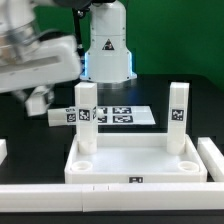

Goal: Assemble desk

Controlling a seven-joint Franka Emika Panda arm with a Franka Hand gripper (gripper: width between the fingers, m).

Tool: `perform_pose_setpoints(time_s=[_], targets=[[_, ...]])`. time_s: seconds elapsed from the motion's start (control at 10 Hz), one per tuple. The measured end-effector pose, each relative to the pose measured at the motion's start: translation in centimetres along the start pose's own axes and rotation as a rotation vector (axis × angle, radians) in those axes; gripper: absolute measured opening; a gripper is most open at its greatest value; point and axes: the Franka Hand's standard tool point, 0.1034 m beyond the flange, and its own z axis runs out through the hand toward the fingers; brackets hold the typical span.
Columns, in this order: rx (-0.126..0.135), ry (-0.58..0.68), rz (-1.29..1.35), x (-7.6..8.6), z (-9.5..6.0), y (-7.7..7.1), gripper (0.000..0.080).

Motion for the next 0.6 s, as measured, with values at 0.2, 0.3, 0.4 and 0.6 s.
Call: perform_pose_setpoints(time_s=[0.2, 0.3, 0.4, 0.6], targets=[[-0.019, -0.010, 0.015, 0.5, 1.5, 2.6, 0.0285], [-0.027, -0.017, 0.025, 0.3, 2.5, 3.3, 0.0285], [-0.026, -0.026, 0.027, 0.0, 2.9, 3.3, 0.0285], [-0.021, -0.038, 0.027, -0.1, 3.0, 3.1, 0.0285]])
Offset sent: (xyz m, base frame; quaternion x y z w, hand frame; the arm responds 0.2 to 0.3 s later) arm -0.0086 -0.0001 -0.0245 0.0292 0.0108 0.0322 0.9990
